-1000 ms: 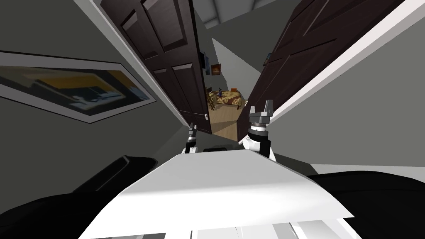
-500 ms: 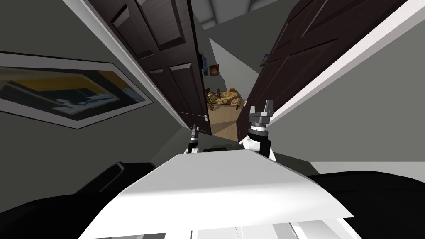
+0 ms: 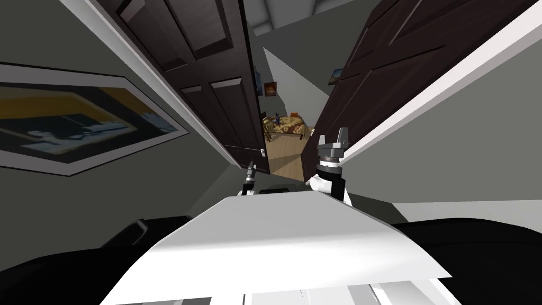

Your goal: Push the door open

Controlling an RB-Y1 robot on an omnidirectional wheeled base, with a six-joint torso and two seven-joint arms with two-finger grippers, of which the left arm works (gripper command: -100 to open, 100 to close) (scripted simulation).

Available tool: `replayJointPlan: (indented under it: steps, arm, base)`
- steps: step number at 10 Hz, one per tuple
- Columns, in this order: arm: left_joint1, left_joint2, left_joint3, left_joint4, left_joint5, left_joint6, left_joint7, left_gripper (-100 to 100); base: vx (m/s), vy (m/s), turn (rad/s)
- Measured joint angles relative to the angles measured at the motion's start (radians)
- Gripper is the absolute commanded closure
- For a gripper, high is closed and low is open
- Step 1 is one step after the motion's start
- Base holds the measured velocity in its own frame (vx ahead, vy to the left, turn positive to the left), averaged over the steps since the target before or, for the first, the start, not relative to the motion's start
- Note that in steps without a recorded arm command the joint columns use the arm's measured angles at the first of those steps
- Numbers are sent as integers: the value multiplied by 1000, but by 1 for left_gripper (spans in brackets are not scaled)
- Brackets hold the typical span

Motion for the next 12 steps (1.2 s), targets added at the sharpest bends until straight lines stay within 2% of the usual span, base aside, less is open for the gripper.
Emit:
replayJointPlan:
  steps: [3, 7, 10, 12]
  arm:
    - [-19, 0, -10, 63, -1, -13, 4, -100]
    - [-29, -3, -28, 121, -5, -17, 8, -100]
    - [-50, -7, -41, 198, -7, -36, 12, -100]
    - [-62, -11, -53, 241, -10, -36, 16, -100]
  base:
    - [61, 41, -68]
    - [62, 47, -49]
    - [87, 62, -66]
    - [109, 73, -66]
